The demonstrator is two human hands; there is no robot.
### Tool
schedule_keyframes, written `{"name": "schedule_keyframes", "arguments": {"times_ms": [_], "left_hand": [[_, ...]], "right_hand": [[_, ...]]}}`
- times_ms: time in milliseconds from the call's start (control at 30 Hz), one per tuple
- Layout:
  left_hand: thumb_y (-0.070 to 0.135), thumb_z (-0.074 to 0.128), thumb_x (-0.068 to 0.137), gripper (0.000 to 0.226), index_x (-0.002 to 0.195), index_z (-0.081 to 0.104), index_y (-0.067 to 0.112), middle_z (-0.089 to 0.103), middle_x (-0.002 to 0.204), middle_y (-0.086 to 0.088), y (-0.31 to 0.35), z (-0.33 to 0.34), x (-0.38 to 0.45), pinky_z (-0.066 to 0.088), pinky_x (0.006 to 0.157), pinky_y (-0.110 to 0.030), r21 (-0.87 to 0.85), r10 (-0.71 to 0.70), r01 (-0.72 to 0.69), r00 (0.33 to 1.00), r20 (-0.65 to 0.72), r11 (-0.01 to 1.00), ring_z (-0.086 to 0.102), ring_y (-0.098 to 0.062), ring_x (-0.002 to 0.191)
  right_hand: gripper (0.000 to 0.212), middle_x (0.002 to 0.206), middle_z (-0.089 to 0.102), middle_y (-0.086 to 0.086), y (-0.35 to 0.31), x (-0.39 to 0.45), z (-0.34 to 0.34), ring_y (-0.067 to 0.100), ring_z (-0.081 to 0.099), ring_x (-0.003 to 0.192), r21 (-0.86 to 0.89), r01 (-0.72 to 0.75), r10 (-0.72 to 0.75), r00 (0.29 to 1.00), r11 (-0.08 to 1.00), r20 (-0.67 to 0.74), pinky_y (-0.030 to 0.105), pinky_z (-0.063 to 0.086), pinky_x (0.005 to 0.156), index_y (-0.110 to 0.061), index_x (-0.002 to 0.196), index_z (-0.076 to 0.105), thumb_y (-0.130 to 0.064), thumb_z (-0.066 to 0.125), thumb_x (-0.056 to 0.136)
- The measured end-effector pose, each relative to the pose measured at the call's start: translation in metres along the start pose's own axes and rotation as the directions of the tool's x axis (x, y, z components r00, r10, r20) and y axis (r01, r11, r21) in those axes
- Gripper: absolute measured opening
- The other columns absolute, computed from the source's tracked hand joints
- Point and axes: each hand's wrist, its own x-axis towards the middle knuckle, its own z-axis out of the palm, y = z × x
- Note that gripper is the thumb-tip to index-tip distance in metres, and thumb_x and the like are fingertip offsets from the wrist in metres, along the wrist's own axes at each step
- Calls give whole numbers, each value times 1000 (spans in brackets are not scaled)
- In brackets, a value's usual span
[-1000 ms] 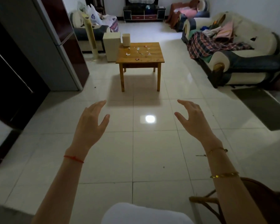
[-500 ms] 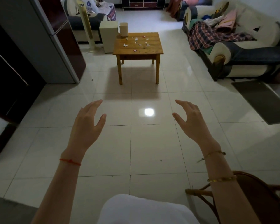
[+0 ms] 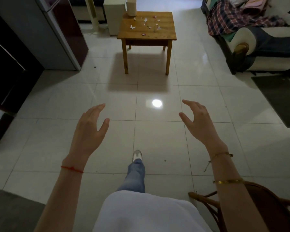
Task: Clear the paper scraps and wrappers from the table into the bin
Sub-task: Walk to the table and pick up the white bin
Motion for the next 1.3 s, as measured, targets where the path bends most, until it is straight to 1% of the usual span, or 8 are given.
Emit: {"name": "schedule_keyframes", "arguments": {"times_ms": [100, 200, 567, 800, 1000, 1100, 1167, 1300], "left_hand": [[23, 54, 95, 49, 141, 45, 9, 52, 142, -10, -11, 17, 42, 37, 112, -43, -2, -11, 11, 1000, 14, 1000, 47, -25, 132], [23, 54, 95, 49, 141, 46, 8, 52, 142, -11, -21, 29, 100, 38, 112, -43, -6, -7, 7, 1000, 9, 1000, 48, -25, 132], [26, 52, 95, 50, 143, 43, 12, 51, 143, -9, -52, 41, 342, 38, 112, -41, 20, 40, -41, 999, 30, 999, 47, -23, 134], [28, 52, 95, 51, 143, 42, 15, 51, 143, -7, -70, 68, 466, 35, 113, -36, 36, 36, -39, 996, 80, 999, 46, -21, 133], [28, 52, 95, 50, 142, 44, 16, 53, 141, -7, -86, 109, 586, 34, 110, -30, 26, 15, -17, 997, 78, 1000, 47, -20, 131], [28, 53, 94, 49, 142, 45, 17, 53, 140, -5, -88, 124, 656, 32, 107, -26, 18, 0, -1, 998, 61, 1000, 47, -18, 130], [29, 53, 94, 49, 142, 45, 19, 53, 141, -4, -86, 130, 707, 33, 106, -26, 5, -10, 10, 999, 40, 1000, 47, -17, 131], [30, 53, 95, 49, 142, 44, 21, 53, 140, -2, -85, 140, 803, 35, 106, -26, 7, -18, 18, 1000, -2, 1000, 47, -15, 130]], "right_hand": [[46, 140, 51, 5, 10, 45, 14, 23, 40, 133, 1, -16, 16, 1000, 1000, 24, 39, 32, 111, -16, 139, 46, -27, 56, 95], [46, 139, 51, 5, 15, 103, 27, 23, 40, 132, -3, -16, 16, 999, 1000, 41, 36, 31, 110, -16, 138, 46, -27, 56, 95], [47, 139, 51, 4, 12, 331, 44, 21, 42, 132, -8, -33, 33, 999, 999, -19, 39, 33, 111, -17, 138, 45, -31, 55, 95], [46, 138, 52, 3, 38, 446, 68, 21, 43, 131, -7, -68, 68, 998, 998, 1, 41, 35, 111, -18, 138, 45, -32, 54, 95], [46, 136, 53, 4, 71, 574, 90, 20, 44, 129, -7, -65, 65, 997, 998, 36, 27, 28, 106, -17, 137, 46, -30, 56, 94], [46, 135, 54, 3, 84, 654, 85, 20, 45, 127, -10, -48, 49, 998, 999, 38, 25, 27, 104, -17, 137, 46, -30, 56, 94], [45, 133, 55, 4, 90, 713, 78, 21, 46, 126, -12, -25, 26, 999, 1000, 24, 25, 29, 104, -17, 136, 47, -29, 57, 94], [43, 131, 57, 5, 93, 825, 67, 24, 48, 124, -12, 31, -31, 999, 999, -14, 36, 37, 105, -17, 133, 49, -27, 59, 93]]}}
